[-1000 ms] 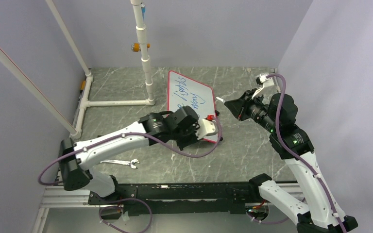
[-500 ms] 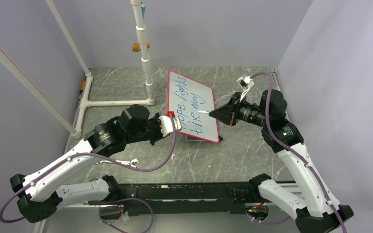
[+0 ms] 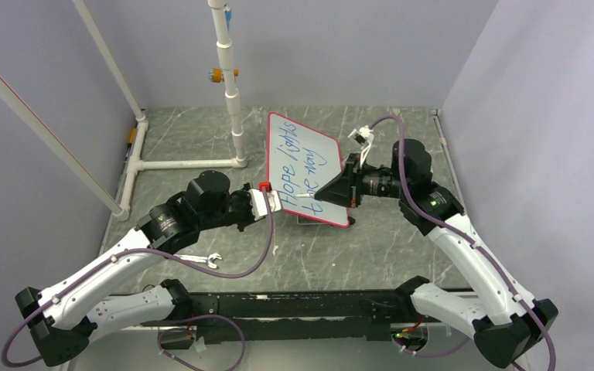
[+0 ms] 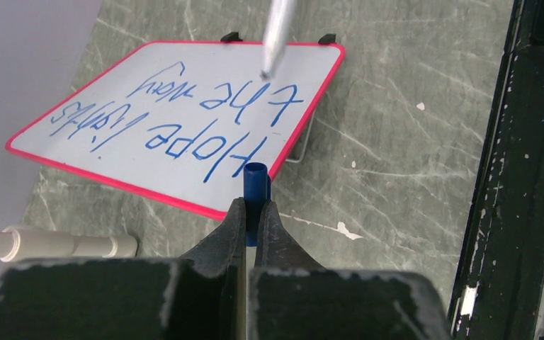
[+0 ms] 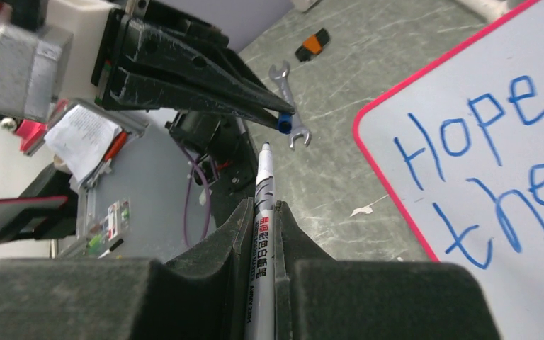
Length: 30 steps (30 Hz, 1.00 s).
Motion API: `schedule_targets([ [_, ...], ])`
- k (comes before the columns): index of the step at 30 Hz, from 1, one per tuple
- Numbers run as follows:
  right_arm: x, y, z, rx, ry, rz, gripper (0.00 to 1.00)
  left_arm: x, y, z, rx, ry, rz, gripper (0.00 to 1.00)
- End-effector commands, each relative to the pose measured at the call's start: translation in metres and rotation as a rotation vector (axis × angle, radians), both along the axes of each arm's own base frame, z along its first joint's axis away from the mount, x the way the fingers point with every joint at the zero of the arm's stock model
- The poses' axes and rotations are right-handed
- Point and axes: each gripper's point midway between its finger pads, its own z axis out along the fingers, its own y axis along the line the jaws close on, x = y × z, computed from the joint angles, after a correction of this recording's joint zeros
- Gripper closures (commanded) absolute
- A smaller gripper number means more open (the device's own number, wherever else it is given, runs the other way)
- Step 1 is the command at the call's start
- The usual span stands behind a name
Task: Write a sentence on the whiteboard
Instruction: Close the whiteboard marker at the center of the board.
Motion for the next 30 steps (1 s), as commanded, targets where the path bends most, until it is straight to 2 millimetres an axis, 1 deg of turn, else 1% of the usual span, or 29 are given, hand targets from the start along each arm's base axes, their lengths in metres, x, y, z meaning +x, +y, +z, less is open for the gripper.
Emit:
schedule_targets([
  [1, -0.002, 0.013, 0.005, 0.0, -0.079, 0.051, 1.0, -0.005, -0.01, 0.024, -0.102, -0.04, -0.076, 1.0],
  [5, -0.001, 0.02, 0.0, -0.003, -0.076, 0.063, 1.0, -0.008, -0.011, 0.019, -0.103, -0.014, -0.099, 1.0],
  [10, 0.006, 0.025, -0.003, -0.008, -0.063, 0.051, 1.0, -0.012, -0.012, 0.018, -0.11, -0.004, -0.117, 1.0],
  [16, 0.008, 0.026, -0.006, -0.008, -0.054, 0.049, 1.0, -0.014, -0.012, 0.019, -0.121, -0.002, -0.127, 1.0],
  [23, 0.005, 0.027, -0.007, -0.013, -0.047, 0.057, 1.0, -0.013, -0.012, 0.018, -0.117, 0.009, -0.126, 1.0],
  [30, 0.002, 0.028, -0.012, -0.026, -0.039, 0.064, 1.0, -0.011, -0.012, 0.021, -0.134, 0.004, -0.116, 1.0],
])
